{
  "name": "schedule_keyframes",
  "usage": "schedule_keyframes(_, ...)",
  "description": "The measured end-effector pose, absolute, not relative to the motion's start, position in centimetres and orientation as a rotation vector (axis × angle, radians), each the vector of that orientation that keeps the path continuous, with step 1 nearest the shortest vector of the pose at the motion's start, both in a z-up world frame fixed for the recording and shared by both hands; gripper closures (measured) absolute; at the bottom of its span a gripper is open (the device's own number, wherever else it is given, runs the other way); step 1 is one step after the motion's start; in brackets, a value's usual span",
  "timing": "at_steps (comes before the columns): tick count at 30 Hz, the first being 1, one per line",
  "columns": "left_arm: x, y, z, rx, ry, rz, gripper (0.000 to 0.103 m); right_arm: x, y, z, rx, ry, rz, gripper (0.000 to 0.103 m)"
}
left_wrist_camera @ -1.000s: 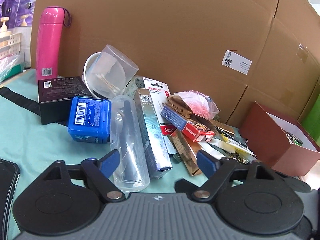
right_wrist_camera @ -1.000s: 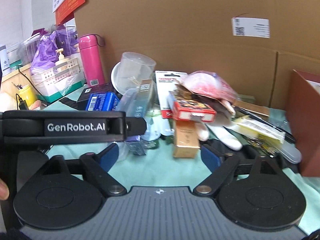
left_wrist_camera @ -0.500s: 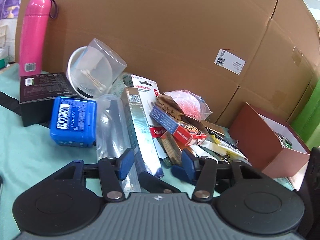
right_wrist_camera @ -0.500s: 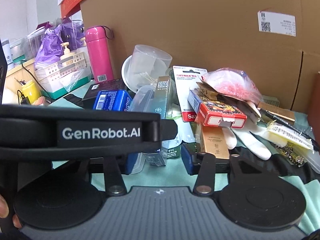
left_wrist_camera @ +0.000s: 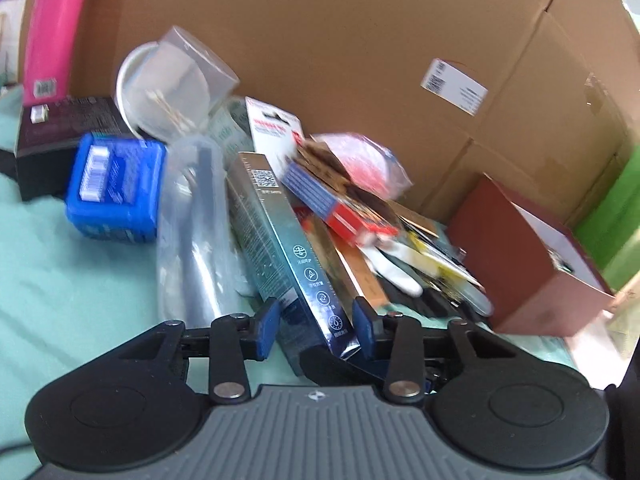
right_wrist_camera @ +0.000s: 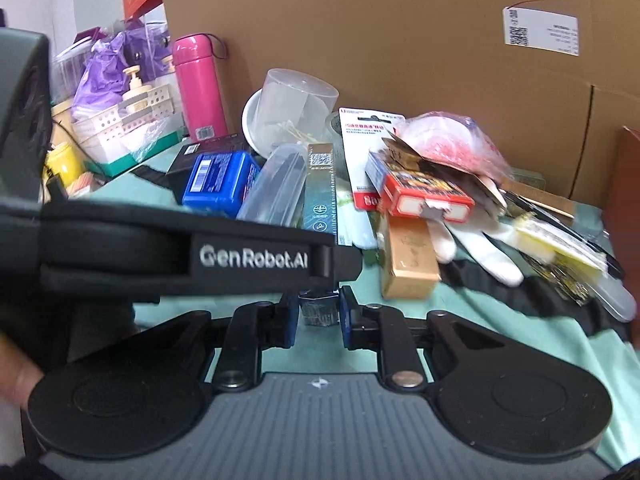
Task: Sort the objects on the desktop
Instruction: 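Grasp the tall silver-teal box with left tool while right tool grasps the small blue box, then carry the silver-teal box and blue box with both tools to the red-brown box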
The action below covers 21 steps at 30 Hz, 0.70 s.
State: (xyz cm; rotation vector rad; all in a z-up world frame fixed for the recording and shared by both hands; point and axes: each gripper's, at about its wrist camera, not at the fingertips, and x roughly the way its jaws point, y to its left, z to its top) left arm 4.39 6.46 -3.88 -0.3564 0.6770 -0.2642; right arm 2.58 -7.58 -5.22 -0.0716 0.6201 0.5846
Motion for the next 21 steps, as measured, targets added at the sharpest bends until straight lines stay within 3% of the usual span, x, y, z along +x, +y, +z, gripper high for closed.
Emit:
schedule_keyframes(7,2.0,4.8,-3.5,-0.369,0.737,-0.363,0.056,-1.4,-11.3,-4.7,-0.13,0.656,0.598,0.083)
schedule_keyframes(12,3.3,3.8,-3.9,-0.356,0.764,-0.314,0.045,-2.7,-12.5,-4.6,-0.142,0.674,0.601,0.083)
schedule_keyframes(21,3.9,3.8,-3.9,-0.337,0.768,-0.299,0.043,-1.3,-11.7,-4.6,-0.135,0.685,0.584,0.081)
